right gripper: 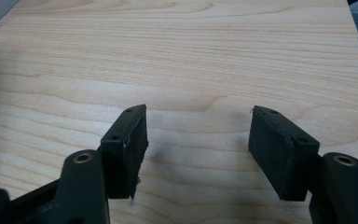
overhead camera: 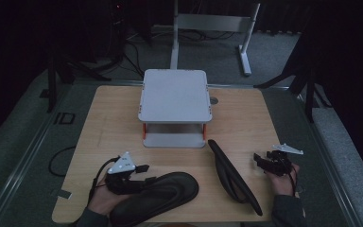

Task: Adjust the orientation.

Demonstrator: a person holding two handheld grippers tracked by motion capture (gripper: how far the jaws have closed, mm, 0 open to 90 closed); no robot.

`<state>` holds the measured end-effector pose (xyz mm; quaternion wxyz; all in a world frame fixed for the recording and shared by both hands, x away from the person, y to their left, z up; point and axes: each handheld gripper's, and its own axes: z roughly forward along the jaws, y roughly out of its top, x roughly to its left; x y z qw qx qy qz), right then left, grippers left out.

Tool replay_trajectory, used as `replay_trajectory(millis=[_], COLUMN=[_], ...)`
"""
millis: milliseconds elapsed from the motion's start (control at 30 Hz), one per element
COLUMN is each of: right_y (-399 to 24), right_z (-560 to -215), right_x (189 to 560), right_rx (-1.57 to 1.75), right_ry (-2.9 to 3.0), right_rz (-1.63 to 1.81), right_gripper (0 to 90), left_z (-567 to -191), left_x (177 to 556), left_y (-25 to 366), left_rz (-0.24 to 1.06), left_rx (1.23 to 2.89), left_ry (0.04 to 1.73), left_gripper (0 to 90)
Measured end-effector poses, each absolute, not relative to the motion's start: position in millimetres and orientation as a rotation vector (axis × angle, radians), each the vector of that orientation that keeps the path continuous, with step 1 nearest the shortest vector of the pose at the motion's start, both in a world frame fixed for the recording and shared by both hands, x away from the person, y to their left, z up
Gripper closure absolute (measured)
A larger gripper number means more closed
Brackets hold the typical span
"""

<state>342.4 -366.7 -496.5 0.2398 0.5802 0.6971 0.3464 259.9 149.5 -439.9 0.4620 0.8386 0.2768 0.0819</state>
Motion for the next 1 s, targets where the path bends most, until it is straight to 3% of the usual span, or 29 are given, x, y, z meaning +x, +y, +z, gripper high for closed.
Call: replay_trajectory(millis=[167, 400, 667, 900, 1000], right_y=[-368, -368, -367, -367, -367], right_z=[-496, -496, -496, -497, -497], right_x=[342, 342, 343, 343, 343], right_rx=[1.591, 1.589, 1.589, 1.589, 1.590], right_ry=[1.902, 1.904, 1.905, 1.907, 1.908], right_rz=[0.950, 0.951, 0.950, 0.952, 0.952], right_gripper=[37.1, 37.1, 37.0, 37.0, 37.0], left_z=[-452, -464, -467, -464, -458], left_x=[262, 264, 266, 270, 277], left_y=[121, 104, 102, 109, 128], left_rz=[0.105, 0.103, 0.079, 0.183, 0.279], left_rx=[2.131, 2.199, 2.208, 2.189, 2.118], left_ry=[0.564, 0.551, 0.549, 0.639, 0.803], left_gripper=[47.1, 46.1, 55.9, 61.4, 64.4])
